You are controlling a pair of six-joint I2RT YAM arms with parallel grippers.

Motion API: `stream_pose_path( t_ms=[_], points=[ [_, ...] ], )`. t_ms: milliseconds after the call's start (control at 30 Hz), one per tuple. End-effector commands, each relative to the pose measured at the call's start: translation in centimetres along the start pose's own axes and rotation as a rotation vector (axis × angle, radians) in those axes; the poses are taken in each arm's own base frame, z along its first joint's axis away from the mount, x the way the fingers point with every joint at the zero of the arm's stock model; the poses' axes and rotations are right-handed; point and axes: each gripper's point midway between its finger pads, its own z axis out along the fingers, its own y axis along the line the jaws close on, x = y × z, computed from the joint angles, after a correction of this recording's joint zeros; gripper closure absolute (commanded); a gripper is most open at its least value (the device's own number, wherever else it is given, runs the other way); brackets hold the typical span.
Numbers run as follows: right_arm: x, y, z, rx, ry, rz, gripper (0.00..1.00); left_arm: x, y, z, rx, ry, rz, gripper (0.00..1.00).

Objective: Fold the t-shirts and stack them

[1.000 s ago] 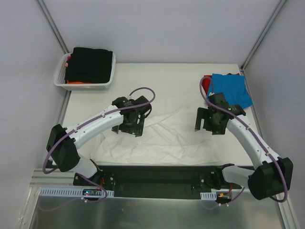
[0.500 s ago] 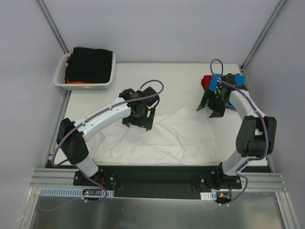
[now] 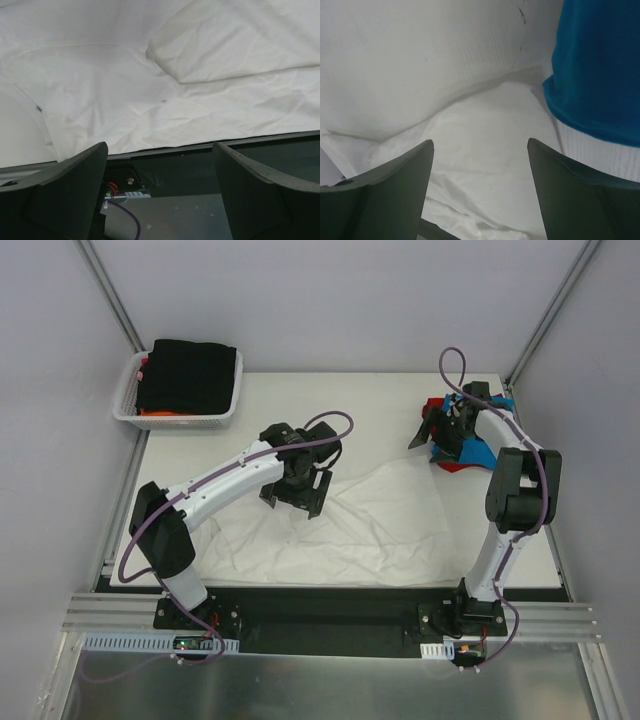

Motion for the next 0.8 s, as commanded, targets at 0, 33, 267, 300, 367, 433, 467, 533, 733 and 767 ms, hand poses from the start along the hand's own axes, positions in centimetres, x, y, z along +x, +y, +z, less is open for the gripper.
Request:
stream_pose_path(
  t_ms=[0, 33, 267, 300, 367, 433, 467, 533, 733, 767],
  points=[
    [-2.5, 1.1, 0.4, -0.054, -0.047, -0.012, 0.2, 1.0, -0.4, -1.5, 0.027, 0.02, 0.024, 0.14],
    [-2.6, 0.9, 0.6, -0.053, -0.047, -0.01, 0.2, 1.2, -0.4, -1.5, 0.023, 0.024, 0.031, 0.13],
    [-2.7, -2.7, 1.2, -0.001, -0.049, 0.061, 0.2, 1.1, 0.0, -1.7, 0.001, 0.025, 0.058, 0.13],
    [-2.6, -3.1, 1.2, 0.006, -0.051, 0.069, 0.19, 1.0, -0.1, -1.7, 0.002, 0.024, 0.061, 0.12],
    [-2.8, -3.9, 1.1, 0.032, -0.059, 0.084, 0.19, 1.1, -0.2, -1.5, 0.002, 0.035, 0.065, 0.12],
    [-2.6, -4.4, 1.2, 0.045, -0.052, 0.094, 0.19, 1.2, -0.3, -1.3, 0.003, 0.042, 0.066, 0.12],
    [-2.7, -4.5, 1.2, 0.043, -0.051, 0.099, 0.19, 1.1, -0.4, -1.4, 0.008, 0.042, 0.066, 0.12],
    [-2.5, -4.5, 1.5, 0.038, -0.041, 0.104, 0.19, 1.1, -0.4, -1.4, 0.011, 0.04, 0.065, 0.11],
    [-2.1, -4.2, 2.2, 0.001, -0.048, 0.122, 0.19, 1.2, 0.1, -1.9, 0.0, 0.03, 0.07, 0.11],
    [-1.6, -4.3, 2.4, -0.002, -0.037, 0.133, 0.19, 1.3, 0.2, -2.0, -0.003, 0.03, 0.07, 0.11]
  ],
)
